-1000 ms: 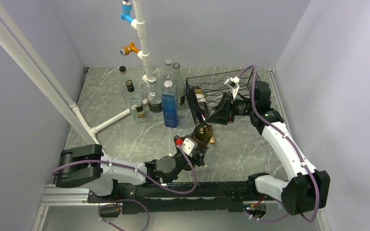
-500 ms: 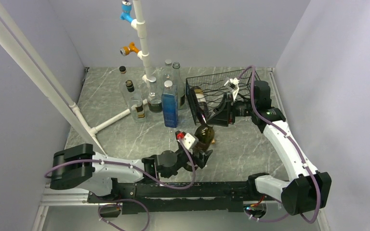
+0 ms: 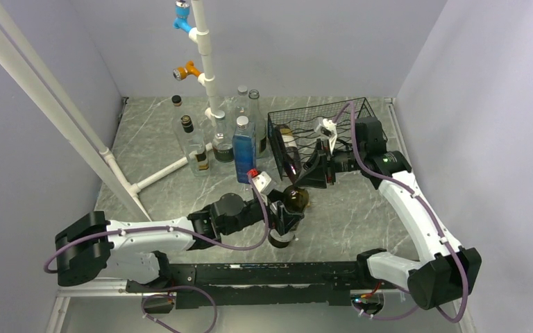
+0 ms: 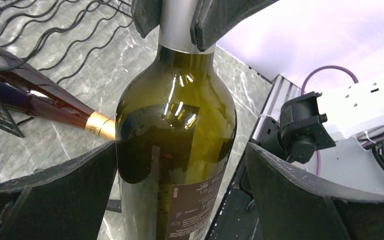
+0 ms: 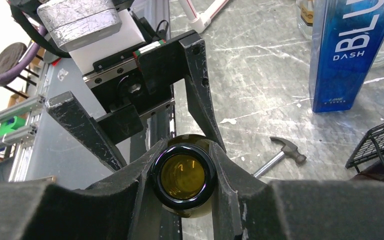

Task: Take the wine bottle off the wine rack
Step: Place the wine bottle at the center of the board.

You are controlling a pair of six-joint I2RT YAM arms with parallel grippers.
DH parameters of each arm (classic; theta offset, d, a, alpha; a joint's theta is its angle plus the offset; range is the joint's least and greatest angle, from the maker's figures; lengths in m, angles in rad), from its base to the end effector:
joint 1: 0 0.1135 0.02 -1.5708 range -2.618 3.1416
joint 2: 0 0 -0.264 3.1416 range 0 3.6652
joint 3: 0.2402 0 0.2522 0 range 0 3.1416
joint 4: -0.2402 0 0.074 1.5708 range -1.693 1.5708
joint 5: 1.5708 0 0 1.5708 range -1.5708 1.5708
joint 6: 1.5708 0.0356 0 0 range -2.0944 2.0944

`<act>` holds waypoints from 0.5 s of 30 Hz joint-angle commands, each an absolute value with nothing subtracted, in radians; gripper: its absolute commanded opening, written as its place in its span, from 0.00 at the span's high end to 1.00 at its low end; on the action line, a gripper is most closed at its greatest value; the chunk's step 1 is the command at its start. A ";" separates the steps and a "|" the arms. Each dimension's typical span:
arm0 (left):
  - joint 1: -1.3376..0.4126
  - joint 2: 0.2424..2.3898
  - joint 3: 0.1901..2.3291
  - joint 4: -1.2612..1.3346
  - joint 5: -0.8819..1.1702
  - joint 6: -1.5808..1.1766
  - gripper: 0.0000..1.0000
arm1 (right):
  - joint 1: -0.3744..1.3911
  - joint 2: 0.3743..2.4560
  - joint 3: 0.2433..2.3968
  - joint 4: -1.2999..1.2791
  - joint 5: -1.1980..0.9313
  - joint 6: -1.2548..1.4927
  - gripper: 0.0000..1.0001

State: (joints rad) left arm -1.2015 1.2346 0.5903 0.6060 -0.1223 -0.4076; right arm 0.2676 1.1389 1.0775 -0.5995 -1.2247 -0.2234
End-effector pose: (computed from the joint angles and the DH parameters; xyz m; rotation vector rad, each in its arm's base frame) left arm 0.1030 -0.2540 0.2594 0.5750 1.6353 -1.1265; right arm 0.2087 0.0920 0.3453 -1.0984 1.6895 1.3589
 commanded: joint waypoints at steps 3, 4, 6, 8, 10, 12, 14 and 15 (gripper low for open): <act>-1.159 1.273 0.679 0.547 0.120 -0.462 0.01 | 0.310 1.159 1.195 -0.717 -1.236 -0.380 1.00; -1.152 1.283 0.684 0.545 0.136 -0.471 0.01 | 0.318 1.162 1.203 -0.733 -1.234 -0.396 1.00; -1.139 1.302 0.690 0.553 0.172 -0.483 0.01 | 0.334 1.167 1.215 -0.758 -1.232 -0.429 1.00; -1.129 1.318 0.687 0.579 0.200 -0.498 0.00 | 0.350 1.169 1.222 -0.779 -1.229 -0.460 1.00; -1.121 1.335 0.683 0.613 0.223 -0.508 0.01 | 0.363 1.171 1.227 -0.797 -1.227 -0.492 1.00; -1.117 1.354 0.684 0.645 0.240 -0.511 0.01 | 0.371 1.170 1.229 -0.806 -1.228 -0.506 1.00; -1.114 1.369 0.681 0.675 0.255 -0.512 0.01 | 0.375 1.170 1.230 -0.818 -1.230 -0.521 1.00; -1.114 1.375 0.679 0.694 0.263 -0.513 0.00 | 0.378 1.170 1.229 -0.819 -1.232 -0.525 1.00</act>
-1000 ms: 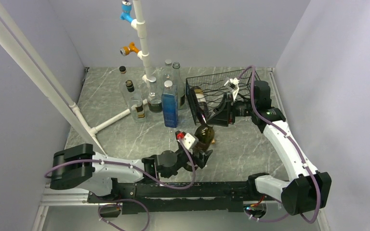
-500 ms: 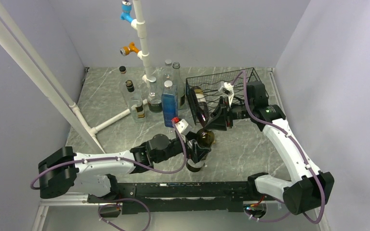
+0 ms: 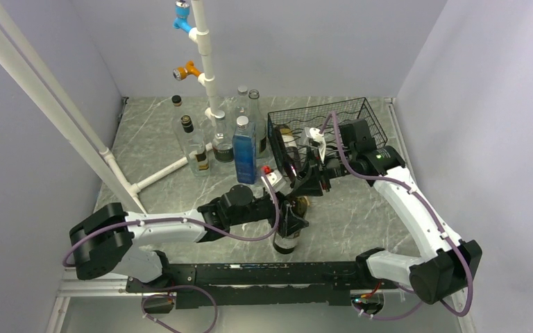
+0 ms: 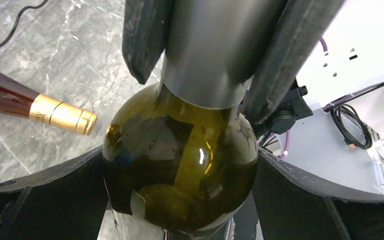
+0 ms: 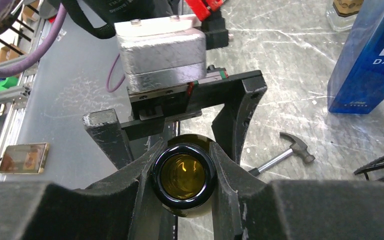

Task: Take the wine bottle off the wine rack
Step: Place the wine bottle at the center of the board.

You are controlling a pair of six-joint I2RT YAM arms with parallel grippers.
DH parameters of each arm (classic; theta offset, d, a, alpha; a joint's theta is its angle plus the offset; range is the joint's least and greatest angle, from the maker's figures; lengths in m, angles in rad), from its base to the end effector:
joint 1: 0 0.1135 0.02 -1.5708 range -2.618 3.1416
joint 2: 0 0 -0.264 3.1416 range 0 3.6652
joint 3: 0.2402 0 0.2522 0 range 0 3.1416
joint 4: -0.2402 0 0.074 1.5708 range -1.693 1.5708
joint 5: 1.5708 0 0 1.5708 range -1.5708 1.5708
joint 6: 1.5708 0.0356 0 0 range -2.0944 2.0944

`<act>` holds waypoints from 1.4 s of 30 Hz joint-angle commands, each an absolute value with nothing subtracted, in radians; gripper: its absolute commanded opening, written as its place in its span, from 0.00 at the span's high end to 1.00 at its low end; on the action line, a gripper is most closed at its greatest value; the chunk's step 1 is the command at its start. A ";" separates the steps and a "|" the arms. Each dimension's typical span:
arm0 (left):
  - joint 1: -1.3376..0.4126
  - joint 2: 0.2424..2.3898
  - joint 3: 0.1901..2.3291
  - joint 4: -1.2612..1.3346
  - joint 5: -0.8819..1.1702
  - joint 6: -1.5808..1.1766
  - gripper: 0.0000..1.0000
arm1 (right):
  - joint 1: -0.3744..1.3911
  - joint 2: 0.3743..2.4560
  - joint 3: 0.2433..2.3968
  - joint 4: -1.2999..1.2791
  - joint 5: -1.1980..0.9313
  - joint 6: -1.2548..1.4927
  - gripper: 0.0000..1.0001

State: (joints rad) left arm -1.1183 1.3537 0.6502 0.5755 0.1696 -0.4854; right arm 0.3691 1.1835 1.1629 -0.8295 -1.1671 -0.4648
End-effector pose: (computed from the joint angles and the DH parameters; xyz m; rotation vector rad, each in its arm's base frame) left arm 0.1244 -0.2697 0.2447 0.7195 1.7451 -1.3010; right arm 0.1976 0.1115 0.3468 -1.2990 1.6711 1.3175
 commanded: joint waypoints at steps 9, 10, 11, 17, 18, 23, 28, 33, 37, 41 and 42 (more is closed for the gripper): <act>-1.102 1.416 0.687 0.707 0.311 -0.524 0.39 | 0.388 1.159 1.212 -0.819 -1.225 -0.543 1.00; -1.100 1.420 0.694 0.696 0.315 -0.523 0.53 | 0.388 1.158 1.210 -0.818 -1.225 -0.543 1.00; -1.100 1.425 0.699 0.685 0.316 -0.521 0.69 | 0.389 1.158 1.207 -0.816 -1.225 -0.540 1.00; -1.100 1.412 0.698 0.665 0.299 -0.493 1.00 | 0.394 1.150 1.194 -0.819 -1.223 -0.544 0.74; -1.100 1.400 0.697 0.654 0.291 -0.484 1.00 | 0.395 1.148 1.192 -0.823 -1.224 -0.548 0.64; -1.101 1.345 0.685 0.616 0.256 -0.432 1.00 | 0.395 1.144 1.193 -0.839 -1.231 -0.549 0.18; -1.102 1.282 0.660 0.592 0.228 -0.387 1.00 | 0.396 1.143 1.208 -0.857 -1.235 -0.552 0.01; -1.102 1.201 0.628 0.563 0.201 -0.348 1.00 | 0.381 1.122 1.230 -0.908 -1.242 -0.606 0.00; -1.101 1.123 0.613 0.491 0.158 -0.317 1.00 | 0.310 1.095 1.267 -1.051 -1.296 -0.754 0.00; -1.102 1.066 0.602 0.427 0.119 -0.286 1.00 | 0.212 1.050 1.245 -1.123 -1.344 -0.866 0.00; -1.101 1.056 0.601 0.409 0.108 -0.277 1.00 | 0.188 1.035 1.229 -1.115 -1.356 -0.868 0.00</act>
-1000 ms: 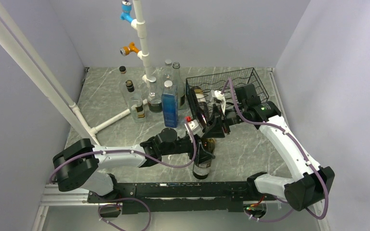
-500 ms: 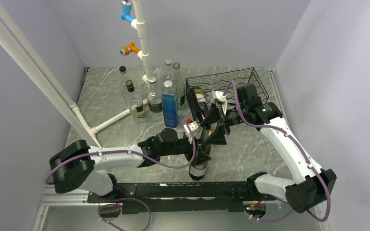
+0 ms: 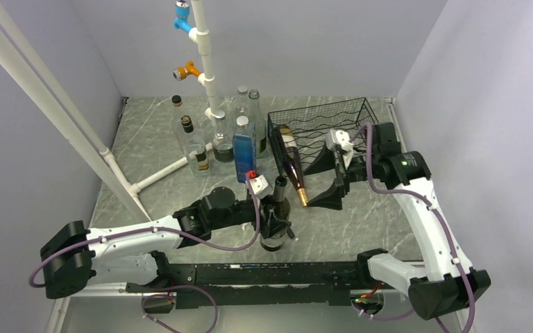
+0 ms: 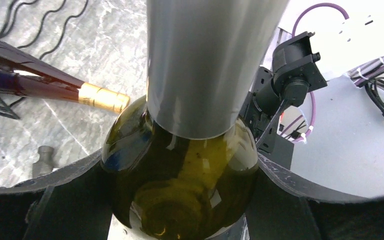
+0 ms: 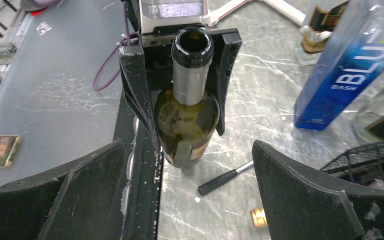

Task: Take the wine bottle off the wine rack
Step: Place the wine bottle at the center of the board.

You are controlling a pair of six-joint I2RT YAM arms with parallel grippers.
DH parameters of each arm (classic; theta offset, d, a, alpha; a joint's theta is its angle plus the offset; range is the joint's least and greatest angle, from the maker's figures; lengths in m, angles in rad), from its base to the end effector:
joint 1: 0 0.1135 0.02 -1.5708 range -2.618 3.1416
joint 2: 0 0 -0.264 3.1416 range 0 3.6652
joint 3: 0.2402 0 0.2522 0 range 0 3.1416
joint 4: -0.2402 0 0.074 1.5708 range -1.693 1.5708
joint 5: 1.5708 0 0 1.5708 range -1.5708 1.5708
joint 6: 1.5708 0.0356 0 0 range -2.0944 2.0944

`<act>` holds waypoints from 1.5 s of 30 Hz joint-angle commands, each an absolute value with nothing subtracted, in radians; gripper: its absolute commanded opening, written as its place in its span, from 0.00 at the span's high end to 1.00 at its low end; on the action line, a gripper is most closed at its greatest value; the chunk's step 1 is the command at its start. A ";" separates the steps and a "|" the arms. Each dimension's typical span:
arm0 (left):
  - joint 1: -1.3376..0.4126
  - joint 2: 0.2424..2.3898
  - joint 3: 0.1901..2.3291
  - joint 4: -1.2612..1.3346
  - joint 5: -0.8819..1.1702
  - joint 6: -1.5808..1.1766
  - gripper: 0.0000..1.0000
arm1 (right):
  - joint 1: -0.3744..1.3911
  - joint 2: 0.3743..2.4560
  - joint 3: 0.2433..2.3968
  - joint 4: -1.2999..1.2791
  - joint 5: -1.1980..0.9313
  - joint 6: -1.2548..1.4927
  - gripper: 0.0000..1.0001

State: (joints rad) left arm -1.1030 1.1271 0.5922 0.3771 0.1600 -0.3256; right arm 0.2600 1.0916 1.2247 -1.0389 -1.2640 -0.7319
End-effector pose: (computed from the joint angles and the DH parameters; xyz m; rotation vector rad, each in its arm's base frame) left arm 0.1103 -0.2309 0.2615 0.8295 1.6869 -1.1622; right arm 0.1705 0.0805 0.3730 -1.3556 1.4740 1.2254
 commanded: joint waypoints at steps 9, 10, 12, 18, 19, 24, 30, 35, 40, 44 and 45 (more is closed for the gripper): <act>-1.101 0.934 0.609 0.296 -0.043 -0.221 1.00 | 0.049 0.973 1.050 -0.966 -1.381 -0.832 0.00; -1.101 0.919 0.609 0.281 -0.066 -0.212 1.00 | 0.035 0.973 1.031 -0.944 -1.380 -0.820 0.00; -1.101 0.887 0.609 0.249 -0.111 -0.190 1.00 | 0.013 0.973 1.007 -0.909 -1.363 -0.795 0.00; -1.101 0.808 0.600 0.194 -0.230 -0.133 1.00 | 0.005 0.966 0.946 -0.791 -1.286 -0.690 0.00; -1.101 0.800 0.602 0.182 -0.247 -0.124 1.00 | 0.005 0.966 0.943 -0.779 -1.275 -0.676 0.00; -1.101 0.764 0.609 0.141 -0.333 -0.093 1.00 | 0.005 0.964 0.935 -0.744 -1.243 -0.637 0.00; -1.100 0.735 0.586 0.161 -0.455 -0.046 1.00 | 0.004 0.958 0.930 -0.727 -1.222 -0.620 0.00; -1.093 0.709 0.545 0.242 -0.540 0.007 1.00 | 0.005 0.953 0.918 -0.700 -1.193 -0.594 0.00; -1.061 0.702 0.510 0.341 -0.612 0.079 1.00 | 0.005 0.952 0.916 -0.697 -1.188 -0.594 0.00; -1.017 0.716 0.485 0.420 -0.654 0.118 1.00 | 0.005 0.950 0.914 -0.696 -1.178 -0.595 0.00; -1.003 0.720 0.478 0.443 -0.658 0.123 1.00 | 0.005 0.950 0.914 -0.696 -1.178 -0.594 0.00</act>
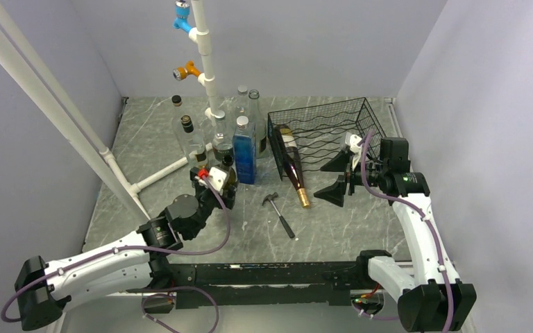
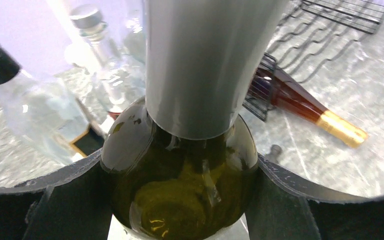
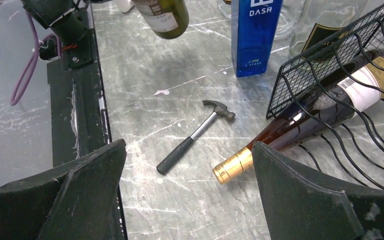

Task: Take the wine bottle off the wine rack
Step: Place the wine bottle at the center of the board.

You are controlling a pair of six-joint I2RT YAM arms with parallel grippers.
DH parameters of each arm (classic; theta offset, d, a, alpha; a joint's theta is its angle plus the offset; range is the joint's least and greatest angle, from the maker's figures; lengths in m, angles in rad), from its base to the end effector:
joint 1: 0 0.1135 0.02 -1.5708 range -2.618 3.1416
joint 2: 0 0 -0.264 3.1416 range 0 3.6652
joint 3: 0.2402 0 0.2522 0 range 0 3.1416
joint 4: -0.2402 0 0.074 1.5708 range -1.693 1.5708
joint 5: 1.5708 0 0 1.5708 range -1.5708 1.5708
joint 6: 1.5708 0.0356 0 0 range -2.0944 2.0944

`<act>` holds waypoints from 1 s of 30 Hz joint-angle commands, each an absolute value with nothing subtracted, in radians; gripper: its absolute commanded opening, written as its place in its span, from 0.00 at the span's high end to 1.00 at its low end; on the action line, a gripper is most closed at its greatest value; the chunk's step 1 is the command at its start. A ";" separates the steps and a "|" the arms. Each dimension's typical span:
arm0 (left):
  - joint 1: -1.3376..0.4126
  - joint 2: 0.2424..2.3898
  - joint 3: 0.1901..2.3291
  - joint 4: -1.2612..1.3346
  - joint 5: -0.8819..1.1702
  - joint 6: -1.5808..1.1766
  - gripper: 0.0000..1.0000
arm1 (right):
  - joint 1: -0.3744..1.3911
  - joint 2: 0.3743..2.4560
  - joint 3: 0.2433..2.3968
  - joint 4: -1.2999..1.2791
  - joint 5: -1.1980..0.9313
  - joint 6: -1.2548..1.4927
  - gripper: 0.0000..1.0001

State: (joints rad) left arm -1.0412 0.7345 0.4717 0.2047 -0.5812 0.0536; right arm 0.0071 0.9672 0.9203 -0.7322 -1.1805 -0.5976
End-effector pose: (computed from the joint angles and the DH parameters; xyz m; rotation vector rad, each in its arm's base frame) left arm 0.1077 -0.1453 0.2787 0.4377 1.5670 -0.2879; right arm 0.1797 0.0342 0.3178 -1.0681 1.6470 0.9817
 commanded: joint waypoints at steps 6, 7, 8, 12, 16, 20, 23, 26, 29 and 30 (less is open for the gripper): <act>-0.906 0.746 0.419 0.582 -0.633 0.092 1.00 | 0.005 0.954 0.912 -0.696 -1.177 -0.595 0.00; -0.889 0.752 0.413 0.596 -0.624 0.079 1.00 | 0.005 0.954 0.911 -0.696 -1.176 -0.596 0.00; -0.874 0.758 0.403 0.615 -0.612 0.063 1.00 | 0.005 0.954 0.911 -0.696 -1.176 -0.595 0.00; -0.814 0.797 0.374 0.692 -0.568 0.025 1.00 | 0.005 0.954 0.911 -0.695 -1.175 -0.596 0.00; -0.767 0.845 0.344 0.784 -0.538 0.006 1.00 | 0.005 0.955 0.910 -0.696 -1.171 -0.598 0.00; -0.729 0.898 0.327 0.842 -0.518 -0.049 1.00 | 0.005 0.955 0.908 -0.695 -1.166 -0.600 0.00; -0.706 0.940 0.310 0.900 -0.512 -0.065 1.00 | 0.005 0.956 0.905 -0.693 -1.164 -0.600 0.00; -0.681 0.976 0.300 0.942 -0.503 -0.094 1.00 | 0.005 0.958 0.904 -0.692 -1.163 -0.599 0.00; -0.664 1.013 0.293 0.973 -0.486 -0.118 1.00 | 0.005 0.960 0.903 -0.692 -1.164 -0.601 0.00; -0.659 1.025 0.293 0.982 -0.483 -0.123 1.00 | 0.005 0.959 0.903 -0.692 -1.163 -0.600 0.00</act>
